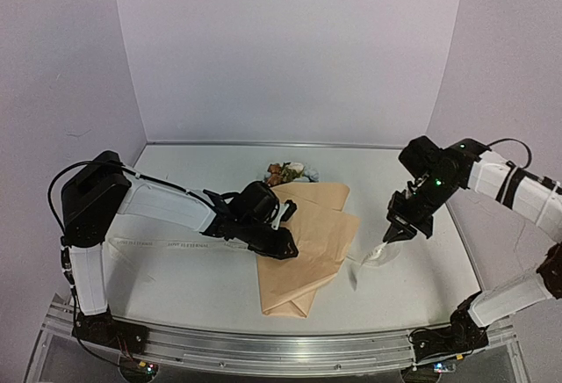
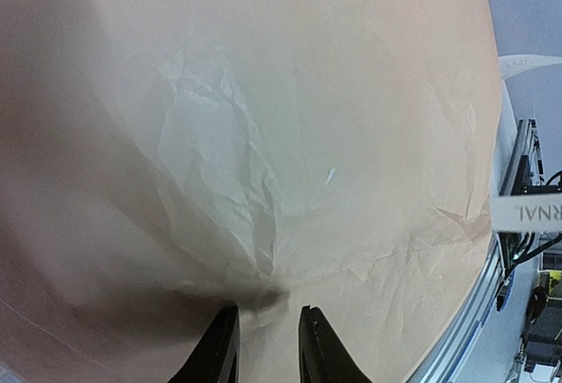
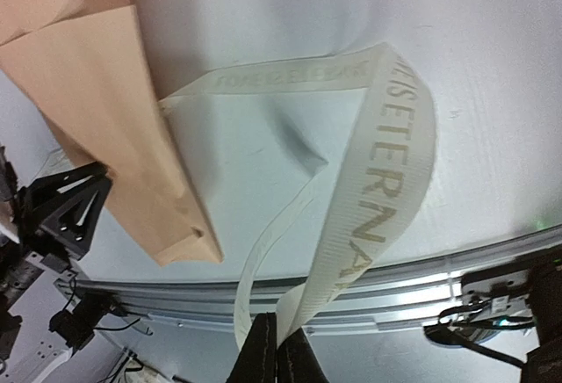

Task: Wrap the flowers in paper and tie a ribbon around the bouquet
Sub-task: Pick up the left side of the ribbon from the folded bouquet.

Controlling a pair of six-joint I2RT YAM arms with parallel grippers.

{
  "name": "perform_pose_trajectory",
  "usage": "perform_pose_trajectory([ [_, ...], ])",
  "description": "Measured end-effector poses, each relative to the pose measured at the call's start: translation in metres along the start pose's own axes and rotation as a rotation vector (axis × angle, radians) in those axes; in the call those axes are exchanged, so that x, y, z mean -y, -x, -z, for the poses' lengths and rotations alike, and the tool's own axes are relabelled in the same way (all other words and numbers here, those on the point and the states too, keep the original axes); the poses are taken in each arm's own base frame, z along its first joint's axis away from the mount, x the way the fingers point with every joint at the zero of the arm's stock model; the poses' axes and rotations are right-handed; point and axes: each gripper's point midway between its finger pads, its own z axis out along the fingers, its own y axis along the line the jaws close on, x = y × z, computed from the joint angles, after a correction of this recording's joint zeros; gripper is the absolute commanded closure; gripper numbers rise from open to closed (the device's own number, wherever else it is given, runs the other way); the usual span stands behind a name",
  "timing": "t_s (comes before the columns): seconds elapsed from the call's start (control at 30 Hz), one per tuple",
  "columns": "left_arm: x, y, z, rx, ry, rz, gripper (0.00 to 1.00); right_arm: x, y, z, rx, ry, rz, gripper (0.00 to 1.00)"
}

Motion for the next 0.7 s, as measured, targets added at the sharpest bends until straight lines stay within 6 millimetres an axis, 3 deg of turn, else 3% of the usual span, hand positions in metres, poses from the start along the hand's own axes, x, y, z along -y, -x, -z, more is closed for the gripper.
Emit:
perform_pose_trajectory([
  [0.13,0.000,0.003,-0.005,-0.001,-0.001,0.000,0.75,-0.040,0.008,-0.019,-0.038,0.034,-0.016,1.00],
  [0.27,0.000,0.003,-0.005,0.000,-0.001,0.000,0.75,-0.059,0.019,-0.046,-0.065,0.034,-0.065,1.00],
  [0.47,0.001,0.004,-0.005,0.000,-0.001,0.000,0.75,-0.073,0.038,-0.091,-0.098,-0.001,-0.108,1.00],
  [0.7,0.003,0.007,-0.004,0.004,-0.004,-0.005,0.74,-0.066,0.049,-0.131,-0.123,-0.055,-0.125,1.00],
])
